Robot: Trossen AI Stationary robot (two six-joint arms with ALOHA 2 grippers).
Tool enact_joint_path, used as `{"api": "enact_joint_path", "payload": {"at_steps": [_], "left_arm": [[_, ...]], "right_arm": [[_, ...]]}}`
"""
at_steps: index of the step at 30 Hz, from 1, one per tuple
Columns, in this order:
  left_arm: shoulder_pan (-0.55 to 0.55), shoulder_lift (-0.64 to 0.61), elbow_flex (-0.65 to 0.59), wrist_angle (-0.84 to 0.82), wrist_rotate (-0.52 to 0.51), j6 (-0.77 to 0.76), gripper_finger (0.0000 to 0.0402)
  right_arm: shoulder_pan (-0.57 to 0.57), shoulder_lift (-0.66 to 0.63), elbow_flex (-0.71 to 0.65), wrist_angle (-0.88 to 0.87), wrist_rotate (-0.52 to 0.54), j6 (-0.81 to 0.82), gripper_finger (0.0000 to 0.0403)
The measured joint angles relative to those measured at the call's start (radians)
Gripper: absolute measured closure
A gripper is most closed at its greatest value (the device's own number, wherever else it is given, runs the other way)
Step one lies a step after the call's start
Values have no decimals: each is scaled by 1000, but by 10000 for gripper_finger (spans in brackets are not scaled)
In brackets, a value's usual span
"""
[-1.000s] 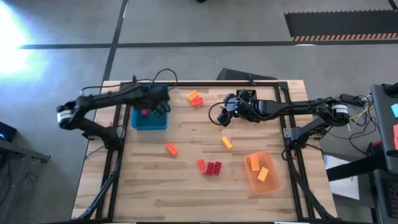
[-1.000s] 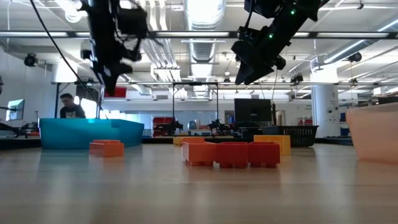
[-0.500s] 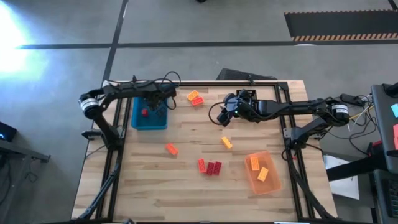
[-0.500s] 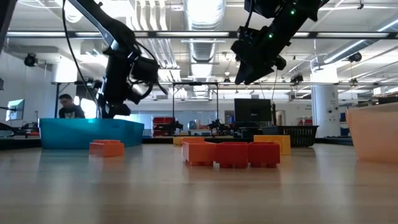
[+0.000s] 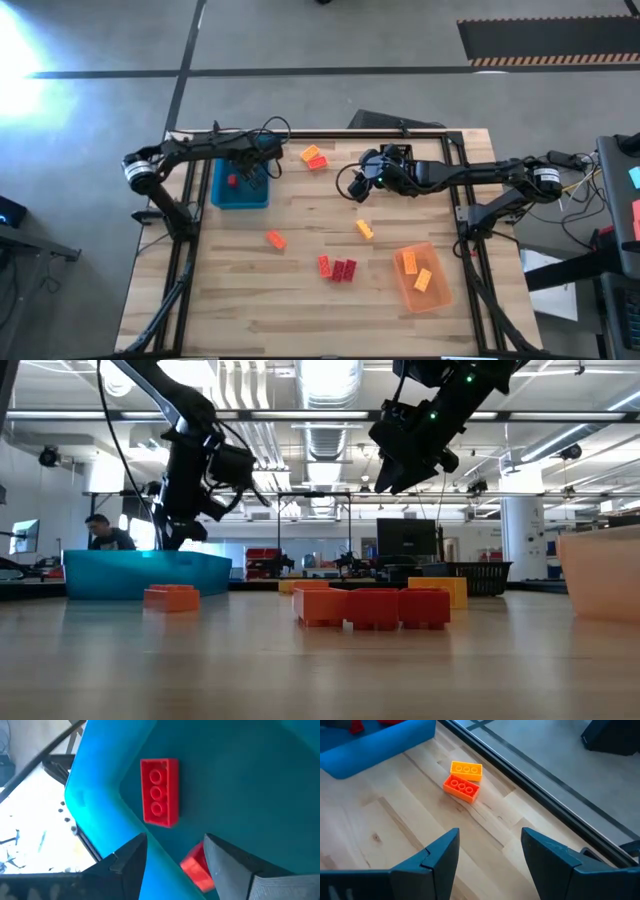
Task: Sort & place blocks by color
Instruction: Put the orange game piece into the black bin
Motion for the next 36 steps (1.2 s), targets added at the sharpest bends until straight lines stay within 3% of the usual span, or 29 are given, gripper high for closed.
{"api": "enact_joint_path", "payload": {"at_steps": [4, 10, 15, 23, 31, 36], "left_arm": [[-72, -75, -4, -27, 0, -80, 220], [-265, -226, -11, 25, 0, -177, 220], [-447, -340, -57, 192, 1, -195, 219], [-665, -444, -194, 564, 3, -196, 219], [-732, -505, -317, 828, -2, -153, 219], [-732, -535, -344, 857, -8, -142, 219]], "right_arm": [[5, 0, 0, 0, -4, 6, 200], [8, 0, 0, 9, -4, 32, 200], [17, 1, 0, 30, -20, 30, 200], [17, 5, 0, 68, -192, -90, 213], [-8, 52, 1, 196, -220, -274, 216], [-103, 164, 35, 306, -414, -413, 201]]}}
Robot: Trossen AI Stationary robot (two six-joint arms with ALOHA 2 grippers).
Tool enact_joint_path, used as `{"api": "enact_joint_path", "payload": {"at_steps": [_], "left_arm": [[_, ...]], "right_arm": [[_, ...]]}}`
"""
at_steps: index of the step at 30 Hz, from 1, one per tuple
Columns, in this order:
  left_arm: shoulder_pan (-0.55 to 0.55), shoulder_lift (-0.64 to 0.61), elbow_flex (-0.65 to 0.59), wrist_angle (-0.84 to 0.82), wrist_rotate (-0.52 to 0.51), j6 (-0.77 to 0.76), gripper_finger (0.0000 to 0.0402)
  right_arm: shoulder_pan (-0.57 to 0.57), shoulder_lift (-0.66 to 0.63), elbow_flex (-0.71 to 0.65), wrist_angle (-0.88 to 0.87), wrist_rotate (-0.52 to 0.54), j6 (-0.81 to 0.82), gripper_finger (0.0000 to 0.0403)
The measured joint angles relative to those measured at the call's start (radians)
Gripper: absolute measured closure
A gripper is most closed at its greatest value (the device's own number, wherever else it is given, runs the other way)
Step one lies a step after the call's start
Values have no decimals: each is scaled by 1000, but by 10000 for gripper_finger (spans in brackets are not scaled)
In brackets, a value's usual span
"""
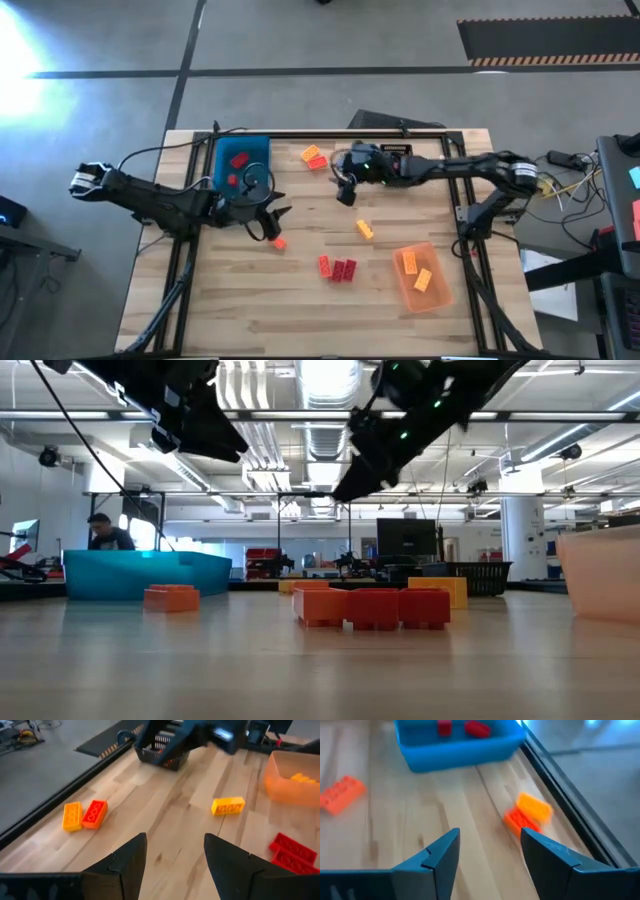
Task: Sort & place blocks by color
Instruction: Put the orange game piece into the black bin
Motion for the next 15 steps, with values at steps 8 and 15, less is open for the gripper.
{"api": "enact_joint_path", "payload": {"at_steps": [8, 15], "left_arm": [[0, -8, 0, 1, -5, 0, 219], [0, -4, -1, 0, -5, 7, 219]], "right_arm": [[-148, 242, 175, 25, -234, -255, 190], [-220, 429, 367, -134, -239, -323, 190]]}}
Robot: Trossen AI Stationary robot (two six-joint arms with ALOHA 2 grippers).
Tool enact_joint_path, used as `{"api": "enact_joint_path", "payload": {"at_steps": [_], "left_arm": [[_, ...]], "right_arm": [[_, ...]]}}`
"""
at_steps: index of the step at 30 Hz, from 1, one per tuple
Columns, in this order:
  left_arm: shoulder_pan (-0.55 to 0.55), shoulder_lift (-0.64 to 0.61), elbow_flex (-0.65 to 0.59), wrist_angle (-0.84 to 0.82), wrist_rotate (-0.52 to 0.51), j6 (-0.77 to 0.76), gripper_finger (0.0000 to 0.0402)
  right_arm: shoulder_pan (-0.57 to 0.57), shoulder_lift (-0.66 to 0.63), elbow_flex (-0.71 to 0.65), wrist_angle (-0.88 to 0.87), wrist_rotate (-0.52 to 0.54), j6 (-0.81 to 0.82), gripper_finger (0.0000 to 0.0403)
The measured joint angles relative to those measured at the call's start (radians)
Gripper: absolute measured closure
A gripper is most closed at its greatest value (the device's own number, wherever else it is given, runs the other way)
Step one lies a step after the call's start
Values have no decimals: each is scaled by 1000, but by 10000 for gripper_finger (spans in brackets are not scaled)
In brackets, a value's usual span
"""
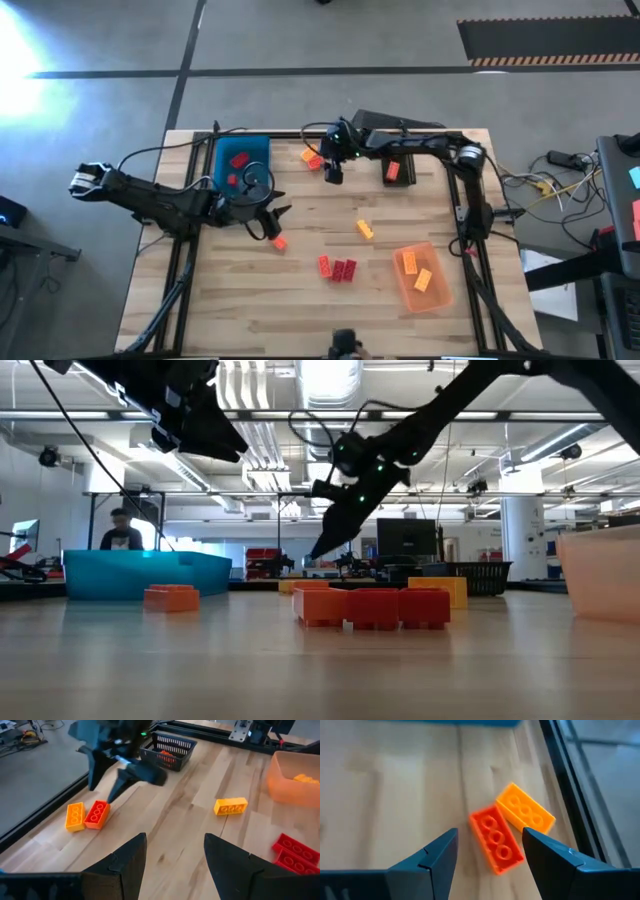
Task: Sort & place blocks by color
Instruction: Put the orange game piece into the black bin
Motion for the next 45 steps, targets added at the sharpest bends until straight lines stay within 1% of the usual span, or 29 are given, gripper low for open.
{"api": "enact_joint_path", "payload": {"at_steps": [4, 9, 19, 25, 30, 36, 39, 43, 45], "left_arm": [[0, 0, 0, 2, -3, 3, 219], [0, 3, 0, 3, -6, -7, 219], [0, 16, 0, 3, -6, -34, 219], [-1, 16, -2, 18, -5, -33, 219], [0, 16, -2, 18, -5, -33, 219], [0, 16, -2, 17, -5, -26, 219], [0, 16, -2, 18, -5, -11, 219], [0, 17, -2, 17, -5, 1, 219], [0, 17, -2, 17, -5, 1, 219]], "right_arm": [[-25, 80, 107, -123, 1, -12, 190], [-42, 133, 197, -240, -1, -12, 190], [-50, 161, 209, -232, 3, -32, 190], [-49, 161, 209, -245, 47, -40, 190], [-49, 161, 209, -259, 48, -66, 190], [-49, 163, 209, -189, 48, -112, 190], [-49, 178, 209, -163, 42, -129, 190], [-51, 222, 209, -156, -7, -150, 190], [-51, 228, 209, -150, -8, -161, 190]]}}
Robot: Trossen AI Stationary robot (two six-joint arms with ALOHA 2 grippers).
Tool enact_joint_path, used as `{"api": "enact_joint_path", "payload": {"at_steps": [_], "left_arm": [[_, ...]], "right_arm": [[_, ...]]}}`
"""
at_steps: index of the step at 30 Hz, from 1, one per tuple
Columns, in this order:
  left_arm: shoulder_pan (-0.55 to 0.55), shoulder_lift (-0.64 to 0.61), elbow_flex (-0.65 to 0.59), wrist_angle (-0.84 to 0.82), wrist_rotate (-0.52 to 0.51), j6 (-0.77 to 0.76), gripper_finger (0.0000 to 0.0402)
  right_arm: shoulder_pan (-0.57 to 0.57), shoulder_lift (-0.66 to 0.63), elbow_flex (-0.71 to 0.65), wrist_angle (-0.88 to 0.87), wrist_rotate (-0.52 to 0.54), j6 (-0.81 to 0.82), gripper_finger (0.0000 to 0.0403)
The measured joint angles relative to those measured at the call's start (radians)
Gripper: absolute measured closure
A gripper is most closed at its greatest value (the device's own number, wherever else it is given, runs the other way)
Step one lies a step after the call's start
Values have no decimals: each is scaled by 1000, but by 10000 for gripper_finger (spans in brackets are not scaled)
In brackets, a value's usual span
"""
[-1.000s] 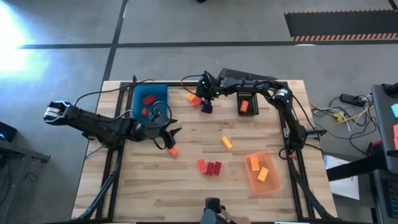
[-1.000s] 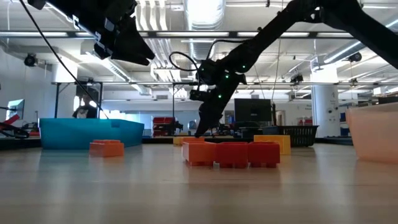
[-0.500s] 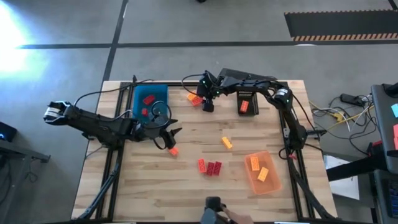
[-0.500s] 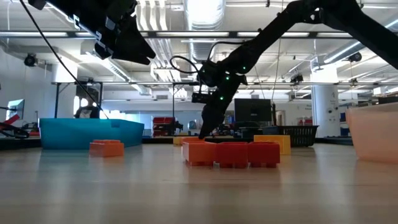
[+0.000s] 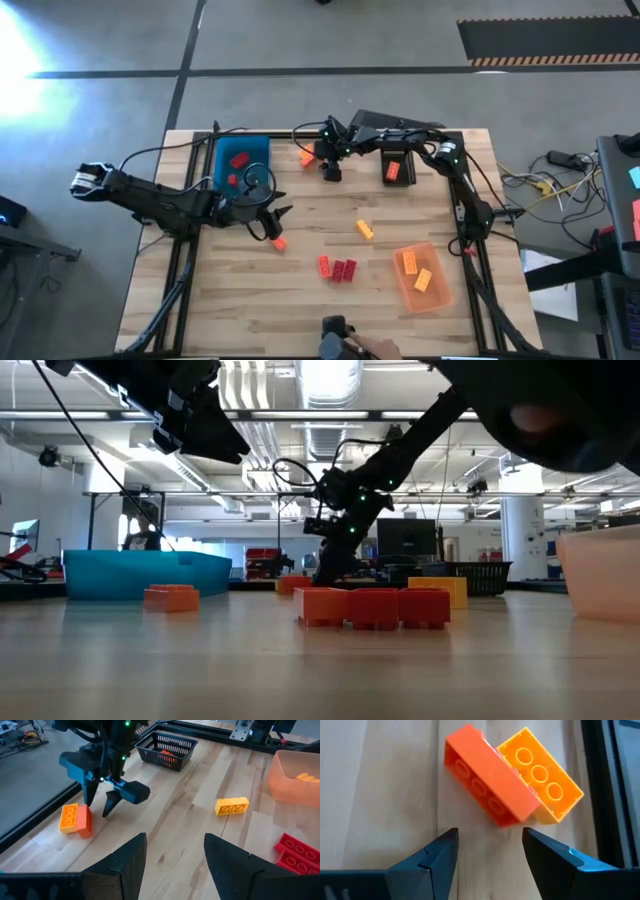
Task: Sort & place blocks by color
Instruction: Put the orange game piece into the black bin
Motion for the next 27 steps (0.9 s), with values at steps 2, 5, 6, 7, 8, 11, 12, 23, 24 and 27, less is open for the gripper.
{"api": "enact_joint_path", "payload": {"at_steps": [2, 5, 6, 7, 8, 11, 12, 23, 24, 27], "left_arm": [[0, 0, 0, 0, 0, 0, 219], [0, 0, 0, 0, 3, -1, 219], [0, 0, 0, 0, 3, -1, 219], [0, 0, 0, 0, 3, -1, 219], [0, 0, 0, 0, 3, -1, 219], [0, 0, 0, 0, 3, -1, 219], [0, 0, 0, 0, 3, -1, 219], [0, 0, -2, -1, 2, -4, 219], [0, 0, -2, 0, 2, -4, 219], [0, 0, -2, 0, 0, -11, 219]], "right_arm": [[0, 6, 1, 1, -7, 10, 191], [-1, 6, 1, 3, -39, 24, 200], [-1, 6, 1, 3, -43, 27, 206], [0, 6, 1, 2, -44, 31, 214], [1, 6, 1, 1, -46, 37, 224], [3, 6, 0, -3, -52, 49, 261], [4, 4, 0, -7, -54, 52, 276], [8, -21, -2, -75, -122, 55, 391], [10, -27, -2, -88, -122, 64, 392], [24, -49, -2, -137, -124, 88, 392]]}}
